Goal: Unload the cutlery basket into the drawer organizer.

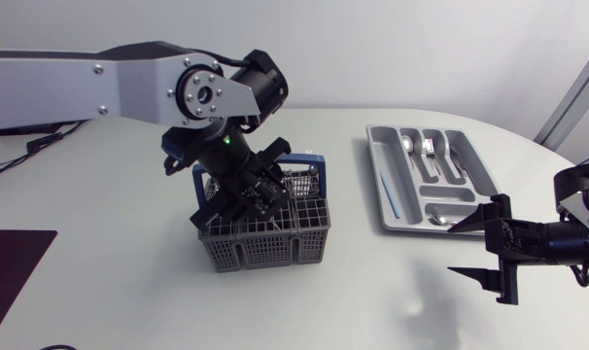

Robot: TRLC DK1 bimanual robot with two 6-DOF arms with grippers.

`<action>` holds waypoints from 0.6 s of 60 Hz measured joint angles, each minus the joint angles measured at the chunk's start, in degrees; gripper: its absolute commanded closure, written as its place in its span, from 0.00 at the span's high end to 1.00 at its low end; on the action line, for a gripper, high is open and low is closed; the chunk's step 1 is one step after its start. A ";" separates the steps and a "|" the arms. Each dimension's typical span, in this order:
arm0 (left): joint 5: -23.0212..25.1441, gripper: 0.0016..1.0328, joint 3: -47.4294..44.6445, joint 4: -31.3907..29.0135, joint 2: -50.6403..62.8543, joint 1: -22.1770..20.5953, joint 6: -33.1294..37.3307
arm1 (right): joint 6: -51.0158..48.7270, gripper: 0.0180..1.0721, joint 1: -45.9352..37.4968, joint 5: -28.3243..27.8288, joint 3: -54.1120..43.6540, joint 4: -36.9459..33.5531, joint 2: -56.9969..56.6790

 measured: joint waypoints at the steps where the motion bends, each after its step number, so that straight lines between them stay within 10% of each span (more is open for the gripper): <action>1: 0.00 0.30 0.09 -0.09 0.13 0.00 0.02 | 0.00 0.83 0.00 -0.02 -0.07 0.22 0.00; 36: -1.07 0.04 4.55 -6.05 2.14 -0.02 1.03 | 0.02 0.83 -0.02 -0.04 -1.86 3.02 0.04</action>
